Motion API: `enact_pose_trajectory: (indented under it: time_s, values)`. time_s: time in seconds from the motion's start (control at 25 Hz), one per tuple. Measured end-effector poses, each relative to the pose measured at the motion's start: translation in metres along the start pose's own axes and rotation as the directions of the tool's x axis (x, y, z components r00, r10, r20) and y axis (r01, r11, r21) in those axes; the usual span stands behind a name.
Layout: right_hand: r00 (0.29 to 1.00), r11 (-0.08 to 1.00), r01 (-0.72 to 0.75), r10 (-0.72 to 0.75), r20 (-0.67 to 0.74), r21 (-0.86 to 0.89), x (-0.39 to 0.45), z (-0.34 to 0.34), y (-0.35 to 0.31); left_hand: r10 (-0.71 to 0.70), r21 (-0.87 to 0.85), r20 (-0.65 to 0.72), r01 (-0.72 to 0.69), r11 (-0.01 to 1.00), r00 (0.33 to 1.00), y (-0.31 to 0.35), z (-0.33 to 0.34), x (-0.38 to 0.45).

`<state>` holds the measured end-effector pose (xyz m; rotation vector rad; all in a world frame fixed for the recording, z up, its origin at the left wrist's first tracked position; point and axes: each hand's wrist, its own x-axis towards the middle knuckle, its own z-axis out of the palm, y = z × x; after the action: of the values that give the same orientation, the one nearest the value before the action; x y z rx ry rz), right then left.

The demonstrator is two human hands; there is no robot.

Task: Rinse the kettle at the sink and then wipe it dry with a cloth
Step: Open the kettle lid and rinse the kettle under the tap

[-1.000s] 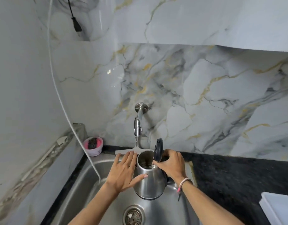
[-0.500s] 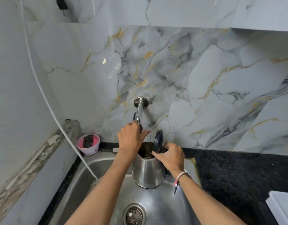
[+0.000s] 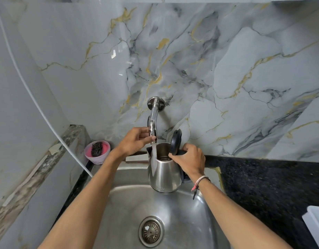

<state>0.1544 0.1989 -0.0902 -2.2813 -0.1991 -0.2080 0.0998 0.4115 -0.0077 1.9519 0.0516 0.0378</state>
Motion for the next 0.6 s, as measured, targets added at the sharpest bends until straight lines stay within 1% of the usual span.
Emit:
enact_pose_trajectory:
  time_s: [0.16, 0.4, 0.6]
  values:
    - [1.0, 1.0, 0.02, -0.019, 0.024, -0.019, 0.0, 0.005, 0.001, 0.048, -0.021, 0.032, -0.047, 0.999, 0.998, -0.009, 0.0, 0.003]
    - [1.0, 1.0, 0.008, -0.008, 0.008, 0.003, -0.005, 0.018, 0.004, 0.079, -0.019, 0.022, -0.079, 0.997, 0.997, -0.013, 0.003, 0.006]
    - [0.998, 0.998, 0.059, -0.06, 0.025, 0.024, -0.008, 0.017, -0.002, 0.099, -0.022, 0.033, -0.099, 0.995, 0.994, -0.016, 0.002, 0.007]
